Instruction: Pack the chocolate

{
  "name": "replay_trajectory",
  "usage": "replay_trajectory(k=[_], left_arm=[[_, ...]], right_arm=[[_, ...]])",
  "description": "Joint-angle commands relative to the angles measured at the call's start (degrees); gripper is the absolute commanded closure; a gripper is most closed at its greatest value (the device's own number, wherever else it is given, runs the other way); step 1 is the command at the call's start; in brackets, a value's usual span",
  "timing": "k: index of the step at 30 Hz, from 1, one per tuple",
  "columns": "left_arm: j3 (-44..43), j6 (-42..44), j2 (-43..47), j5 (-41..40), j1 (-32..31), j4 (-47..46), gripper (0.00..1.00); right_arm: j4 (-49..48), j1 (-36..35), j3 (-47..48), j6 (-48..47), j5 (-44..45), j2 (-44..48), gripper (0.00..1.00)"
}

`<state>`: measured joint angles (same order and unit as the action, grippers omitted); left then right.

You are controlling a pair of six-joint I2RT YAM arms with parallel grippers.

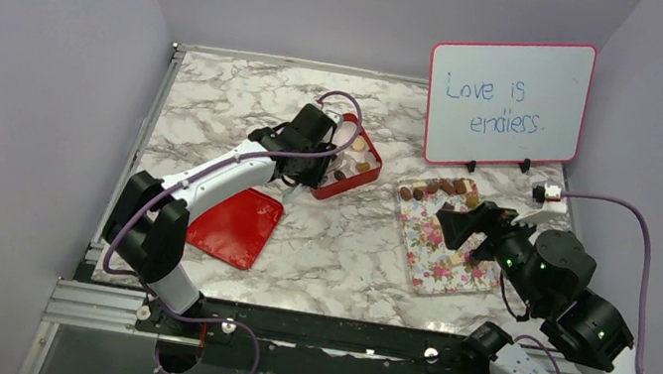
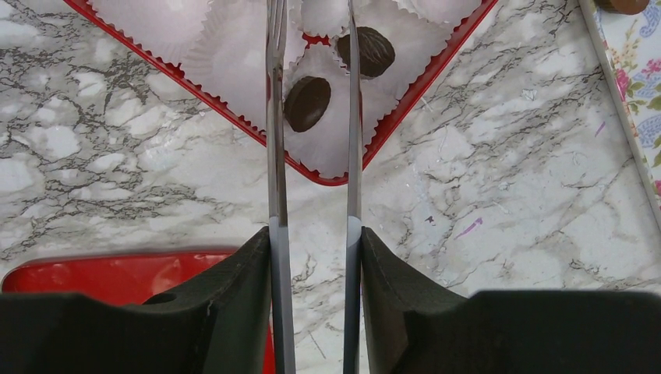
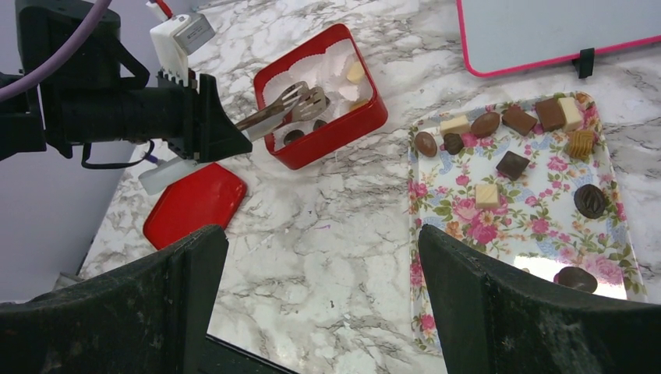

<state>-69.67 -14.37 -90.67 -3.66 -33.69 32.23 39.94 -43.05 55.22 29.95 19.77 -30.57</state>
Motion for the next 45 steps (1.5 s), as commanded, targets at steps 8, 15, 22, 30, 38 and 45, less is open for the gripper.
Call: replay_trajectory(k=[8,15,22,30,38,45], left_arm=[[-3.0,0.9,1.4,1.0,0.5,-1.8,0.58],[-3.1,1.8,6.1,0.6,0.6,-2.3,0.58],[-2.2,1.3,10.0,8.7,0.7,-3.7,0.61],[-1.2,-0.1,13.6,15.0,0.3,-5.7,0.61],[1.8,-1.4,14.4,15.6,-4.8,-10.5,0.61],[2.9,-2.8,10.5,12.5,-14.1,-14.2,0.61]], right_arm=[[0.3,0.2,0.4,0.2,-2.4,0.4,0.02],[-0.6,0.2,-1.1,2.1,-5.2,0.4,0.02],[0.3,0.2,-0.1,2.4,-4.9,0.2,0.02],[0.9,0.2,1.9,3.5,-2.3,0.0,0.02],[1.0,0.2,3.8,3.6,-0.6,-2.1,0.02],[1.3,0.2,7.2,2.1,1.8,-2.8,0.02]])
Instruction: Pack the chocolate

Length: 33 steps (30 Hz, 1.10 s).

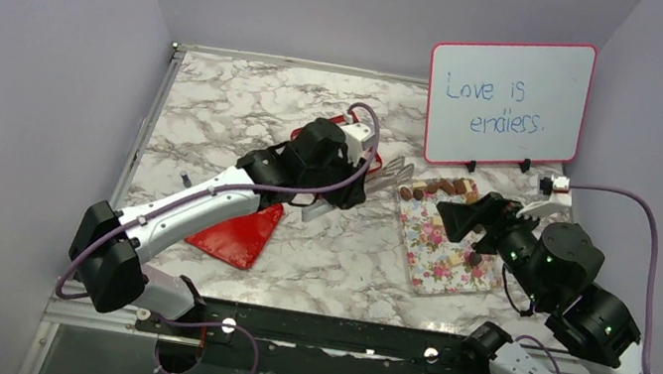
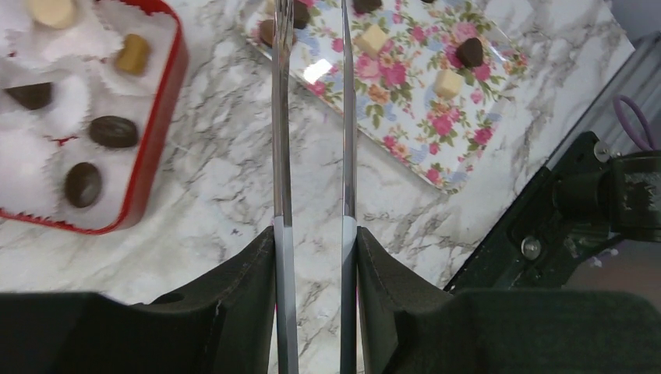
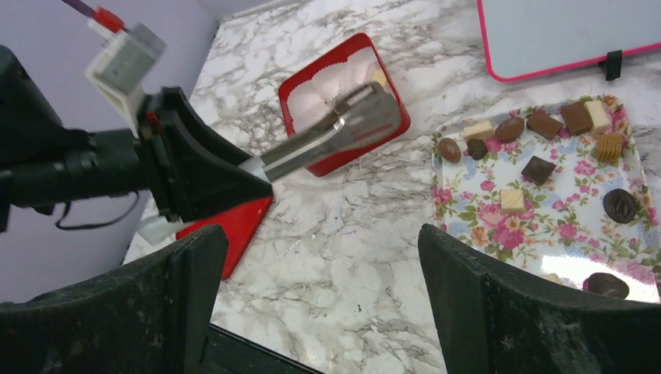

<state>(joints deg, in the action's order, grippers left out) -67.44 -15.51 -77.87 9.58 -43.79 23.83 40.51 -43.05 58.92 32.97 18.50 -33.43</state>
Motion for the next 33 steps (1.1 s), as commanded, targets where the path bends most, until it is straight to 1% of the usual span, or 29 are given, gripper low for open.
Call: replay_trajectory(k=[1,5,8,15,18,22,27,33], left_arm=[[0.8,-2.0,-3.2,-0.7,-5.0,-6.6,0.62],[1.1,-2.0,-6.8,-2.0,-8.7,-10.3,0.62],[1.1,0.7,-10.1,-1.5,-10.3,-13.1,0.62],[-0.7,4.9,-16.5,2.4,-10.9,-16.6,0.62],[-0.9,5.6,-17.8,2.7,-11.2,-17.4,0.62],[-1.2,7.1,-19.1,1.2,-11.8,-17.2,0.59],[-2.6,8.5,-21.1,0.9,-12.3,-17.2,0.59],[-4.8,9.2,-22.8,-0.7,-13.1,-16.9,0.58]], right_arm=[[0.9,0.2,3.8,-0.9,3.5,0.2,0.02],[1.0,0.2,4.6,-0.9,4.8,1.2,0.02],[0.9,0.2,4.7,-1.0,5.9,2.3,0.02],[0.0,0.2,5.2,-2.9,6.1,4.1,0.02],[0.0,0.2,5.2,-3.4,6.5,4.6,0.02],[-0.5,0.2,4.6,-4.0,6.9,4.6,0.02],[-0.4,0.2,4.5,-4.0,6.2,3.5,0.02],[-0.5,0.2,3.4,-3.8,4.5,5.2,0.02]])
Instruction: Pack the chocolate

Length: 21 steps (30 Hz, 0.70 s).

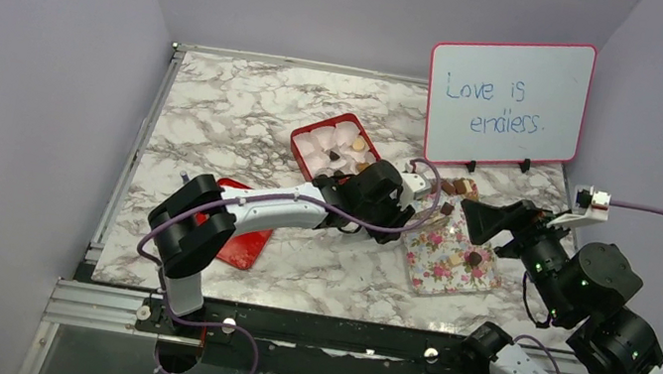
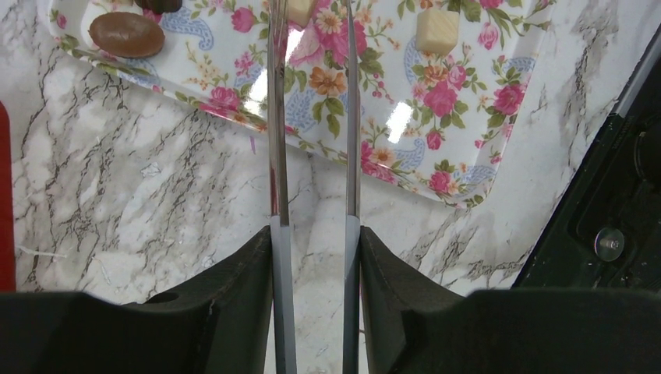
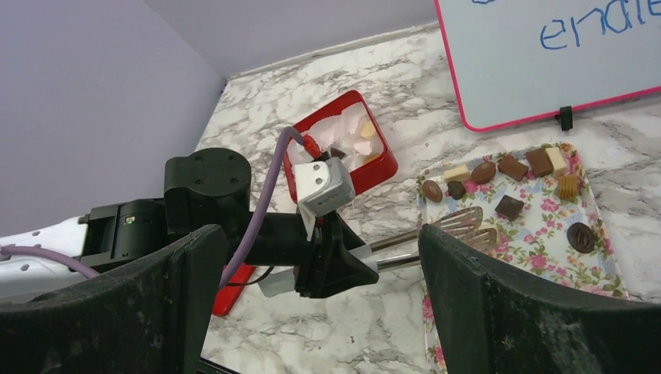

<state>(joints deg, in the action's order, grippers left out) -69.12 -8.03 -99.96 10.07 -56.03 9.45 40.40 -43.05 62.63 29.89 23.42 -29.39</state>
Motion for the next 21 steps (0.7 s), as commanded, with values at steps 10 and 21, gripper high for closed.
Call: replay_trajectory(k=[10,21], left_arm=[[-4.2,2.3,-3.8,-2.9,-1.0,-2.8,0.56],[-5.0,3.1,-6.2,-5.0,-1.3,-2.9,0.56]], right_arm=[[0.9,0.2,-0.2,-0.4,0.2,2.4,0.02],[1.5,0.2,0.3,-0.7,0.5,2.6,0.02]])
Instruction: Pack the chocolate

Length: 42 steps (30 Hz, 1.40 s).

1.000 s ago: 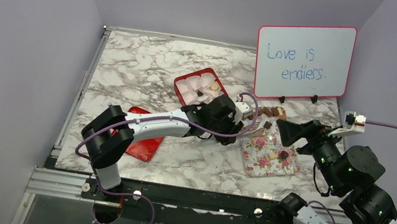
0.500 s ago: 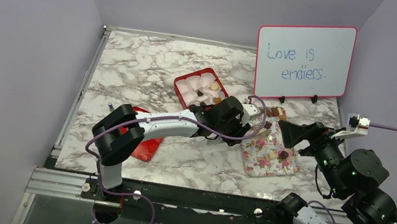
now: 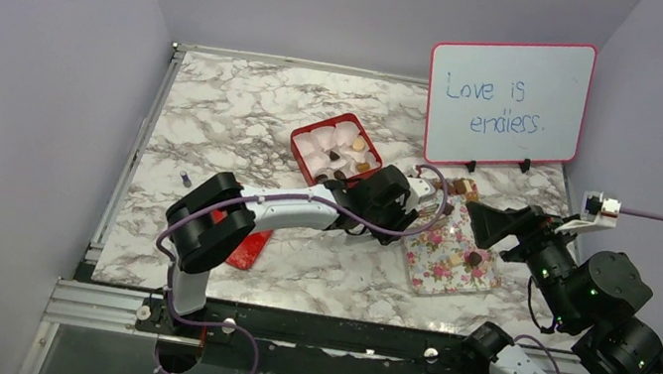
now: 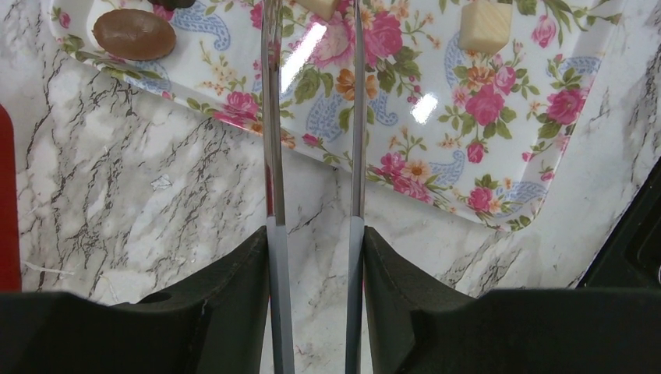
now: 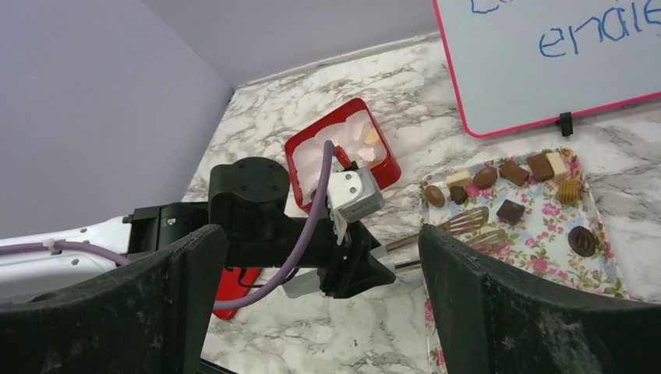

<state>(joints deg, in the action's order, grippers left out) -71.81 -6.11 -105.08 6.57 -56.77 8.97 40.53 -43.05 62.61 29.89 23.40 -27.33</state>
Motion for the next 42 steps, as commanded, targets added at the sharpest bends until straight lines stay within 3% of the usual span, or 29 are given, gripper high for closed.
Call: replay_trajectory(k=[1,5,12,28,42], left_arm=[[-2.4,1.1,-1.3,-1.5,-0.6,-2.4,0.56],[-2.4,1.1,-1.5,-1.1,-0.8,-2.5,0.57],[-1.6,0.9,-0.5,-2.6,-1.1,-2.7,0.67],[3.3,-4.1,8.8,-9.3,-1.2,-2.4,0.75],[-0.1,-10.2,18.5,-17.5,1.4,9.8,0.74]], right_arm=[[1.4,0.2,0.3,-0.8,0.5,0.5,0.02],[1.2,0.2,0.1,-0.8,0.6,0.6,0.02],[1.4,0.2,-0.8,-0.5,0.8,1.4,0.02],[2.1,0.2,-1.3,1.5,-0.5,0.5,0.02],[0.0,0.2,-7.5,3.2,-2.4,1.9,0.02]])
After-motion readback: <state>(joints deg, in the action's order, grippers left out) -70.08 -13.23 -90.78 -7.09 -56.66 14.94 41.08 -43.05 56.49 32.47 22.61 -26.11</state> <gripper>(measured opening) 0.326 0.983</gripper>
